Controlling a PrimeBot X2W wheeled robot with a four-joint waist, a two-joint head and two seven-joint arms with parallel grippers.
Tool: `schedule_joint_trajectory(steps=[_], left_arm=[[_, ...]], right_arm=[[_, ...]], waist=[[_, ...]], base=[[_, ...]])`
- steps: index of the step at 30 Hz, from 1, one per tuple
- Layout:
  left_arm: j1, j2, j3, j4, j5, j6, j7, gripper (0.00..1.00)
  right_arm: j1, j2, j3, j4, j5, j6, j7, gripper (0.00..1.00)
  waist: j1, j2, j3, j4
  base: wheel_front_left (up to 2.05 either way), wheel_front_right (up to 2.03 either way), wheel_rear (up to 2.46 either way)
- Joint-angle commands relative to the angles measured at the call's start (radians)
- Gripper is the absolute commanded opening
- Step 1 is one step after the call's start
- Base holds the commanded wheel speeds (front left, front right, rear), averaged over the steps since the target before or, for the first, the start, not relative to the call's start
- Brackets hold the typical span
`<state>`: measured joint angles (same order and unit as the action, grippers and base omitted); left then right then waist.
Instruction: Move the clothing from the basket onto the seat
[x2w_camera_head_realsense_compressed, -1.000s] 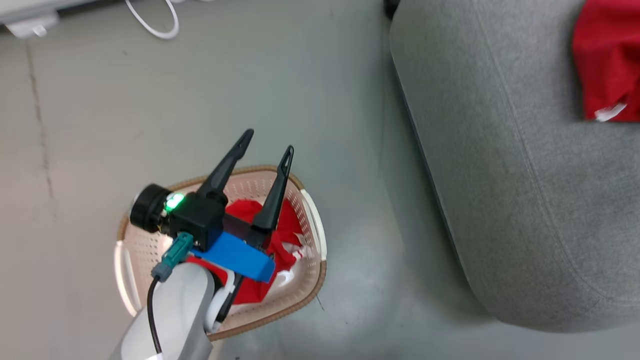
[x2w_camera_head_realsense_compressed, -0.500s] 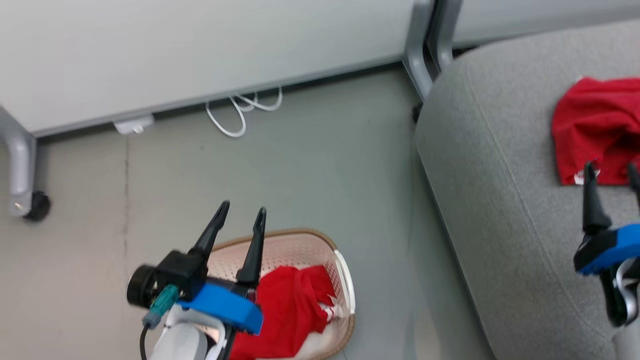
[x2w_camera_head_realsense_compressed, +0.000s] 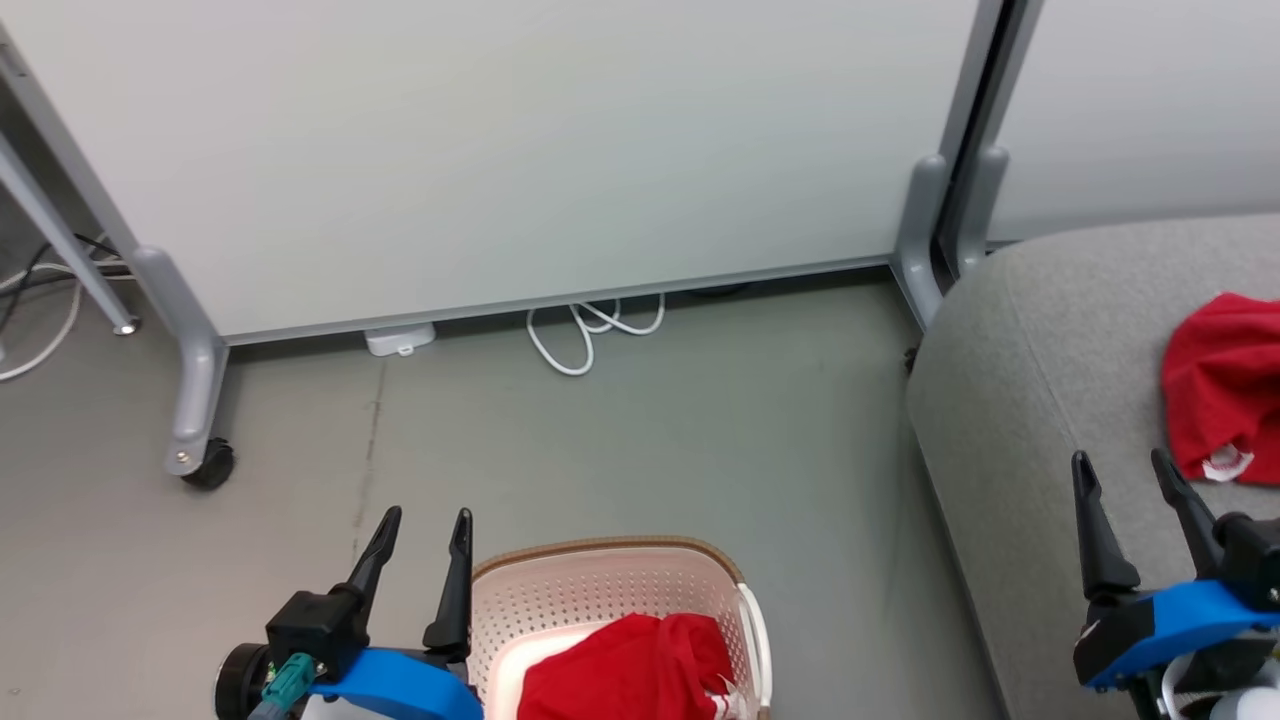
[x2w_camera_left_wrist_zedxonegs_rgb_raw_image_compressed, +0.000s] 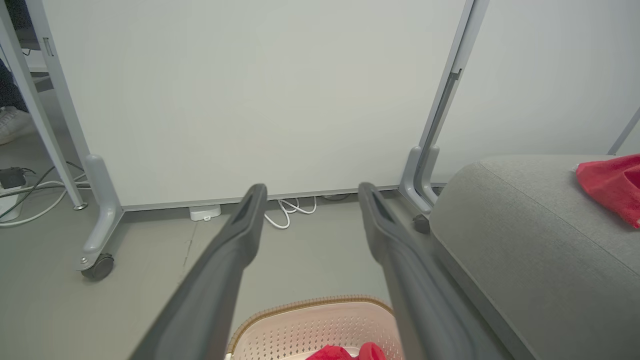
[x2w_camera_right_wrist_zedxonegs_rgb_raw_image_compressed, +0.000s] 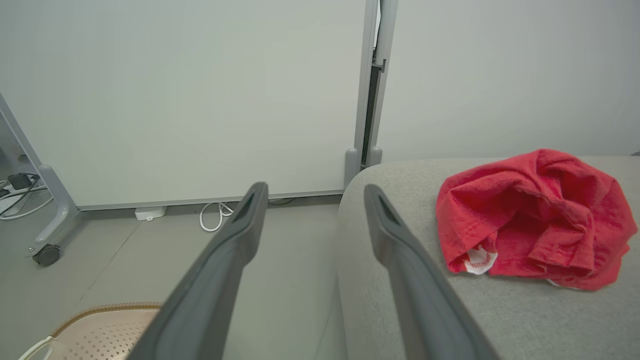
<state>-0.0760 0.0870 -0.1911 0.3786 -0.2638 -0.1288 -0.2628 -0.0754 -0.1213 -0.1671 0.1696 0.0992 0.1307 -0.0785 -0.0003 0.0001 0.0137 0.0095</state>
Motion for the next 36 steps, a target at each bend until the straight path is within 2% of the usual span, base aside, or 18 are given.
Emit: schedule_joint_trajectory(steps=[1, 10, 18, 36], left_arm=[[0.010, -0.001, 0.014, 0.003, 0.006, -0.003, -0.003, 1.00], [0.033, -0.006, 0.053, 0.015, 0.014, -0.003, -0.003, 1.00], [0.047, -0.009, 0.081, 0.024, 0.023, -0.003, -0.003, 1.00], [0.044, -0.016, 0.093, 0.029, 0.025, -0.003, -0.003, 1.00]], right_arm=[[0.028, 0.014, 0.002, -0.025, 0.004, 0.000, 0.005, 1.00], [0.115, 0.057, 0.032, -0.087, 0.012, 0.000, 0.023, 1.00], [0.165, 0.069, 0.084, -0.105, -0.006, 0.000, 0.025, 1.00], [0.142, 0.071, 0.097, -0.073, 0.023, 0.000, 0.010, 1.00]], waist=[[0.0003, -0.0001, -0.019, 0.024], [0.0003, -0.0001, -0.047, 0.058], [0.0003, -0.0001, -0.061, 0.067], [0.0003, -0.0001, -0.051, 0.078]], base=[[0.00, 0.00, 0.00], [0.00, 0.00, 0.00], [0.00, 0.00, 0.00], [0.00, 0.00, 0.00]])
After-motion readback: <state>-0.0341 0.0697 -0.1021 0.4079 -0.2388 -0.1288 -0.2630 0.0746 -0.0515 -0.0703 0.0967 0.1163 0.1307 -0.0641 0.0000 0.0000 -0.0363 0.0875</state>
